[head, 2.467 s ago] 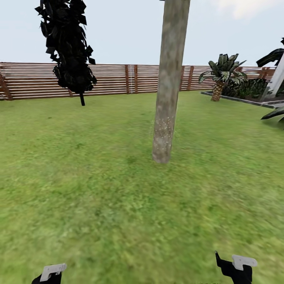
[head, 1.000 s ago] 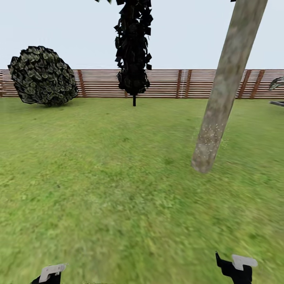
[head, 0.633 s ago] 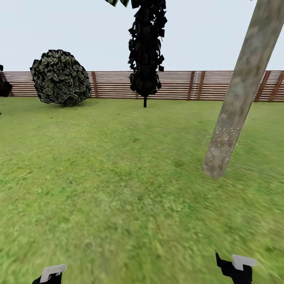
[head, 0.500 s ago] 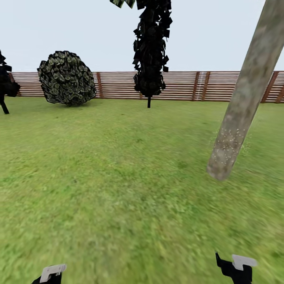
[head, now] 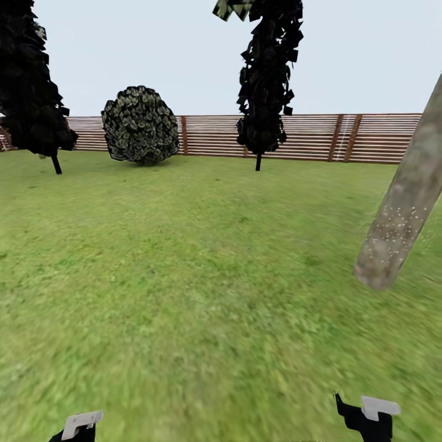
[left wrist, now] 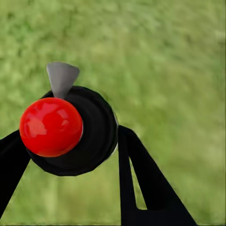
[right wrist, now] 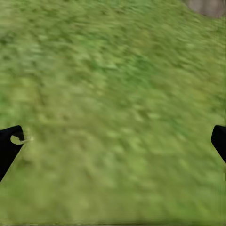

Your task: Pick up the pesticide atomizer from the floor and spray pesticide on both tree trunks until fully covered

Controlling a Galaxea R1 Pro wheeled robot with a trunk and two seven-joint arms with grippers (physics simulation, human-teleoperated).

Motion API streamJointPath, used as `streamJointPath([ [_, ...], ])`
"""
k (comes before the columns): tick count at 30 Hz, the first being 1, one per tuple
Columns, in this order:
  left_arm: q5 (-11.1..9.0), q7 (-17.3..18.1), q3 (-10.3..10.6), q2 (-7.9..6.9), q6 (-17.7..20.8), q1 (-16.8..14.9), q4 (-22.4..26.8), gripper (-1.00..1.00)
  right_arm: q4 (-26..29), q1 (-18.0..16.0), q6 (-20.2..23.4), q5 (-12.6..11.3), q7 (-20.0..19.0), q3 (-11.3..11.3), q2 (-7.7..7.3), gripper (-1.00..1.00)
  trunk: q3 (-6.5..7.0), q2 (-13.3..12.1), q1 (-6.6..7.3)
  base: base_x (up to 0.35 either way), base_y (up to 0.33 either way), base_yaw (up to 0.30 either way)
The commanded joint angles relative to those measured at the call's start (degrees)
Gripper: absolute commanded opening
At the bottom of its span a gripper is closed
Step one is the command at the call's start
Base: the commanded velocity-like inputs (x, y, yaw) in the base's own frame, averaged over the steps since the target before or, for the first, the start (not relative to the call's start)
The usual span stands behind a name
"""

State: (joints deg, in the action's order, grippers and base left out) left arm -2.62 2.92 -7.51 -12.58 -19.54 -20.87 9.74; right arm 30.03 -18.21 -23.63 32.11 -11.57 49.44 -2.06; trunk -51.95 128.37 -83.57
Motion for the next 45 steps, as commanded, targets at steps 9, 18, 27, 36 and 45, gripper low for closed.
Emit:
streamJointPath([
  [9, -0.2, 0.33, -0.31, -0.04, -0.14, -0.04, -0.07, -1.0, 0.03, -0.07, -0.28, 0.32, -0.47, 0.48, 0.08, 1.0, 0.35, 0.02, 0.03, -0.131, 0.284, 0.247],
  [18, -0.2, 0.3, -0.39, -0.08, -0.14, -0.04, -0.07, -1.0, 0.03, -0.07, -0.28, 0.32, -0.32, 0.48, 0.29, 1.0, 0.08, 0.02, 0.03, -0.007, 0.301, 0.275],
  [27, -0.28, 0.26, -0.48, -0.08, -0.06, -0.04, -0.07, -1.0, 0.03, -0.07, -0.28, 0.32, -0.3, 0.48, 0.42, 1.0, -0.35, 0.02, 0.03, 0.0, 0.303, 0.273],
  [36, -0.28, 0.24, -0.48, -0.16, -0.06, -0.04, -0.07, -1.0, 0.03, -0.07, -0.28, 0.32, -0.3, 0.48, 0.65, 1.0, -0.78, 0.02, 0.03, 0.0, 0.303, 0.271],
  [45, -0.28, 0.24, -0.48, -0.16, -0.06, -0.04, -0.07, -1.0, 0.03, -0.07, -0.28, 0.32, -0.3, 0.48, 0.69, 1.0, -1.22, 0.02, 0.03, -0.014, 0.303, 0.269],
])
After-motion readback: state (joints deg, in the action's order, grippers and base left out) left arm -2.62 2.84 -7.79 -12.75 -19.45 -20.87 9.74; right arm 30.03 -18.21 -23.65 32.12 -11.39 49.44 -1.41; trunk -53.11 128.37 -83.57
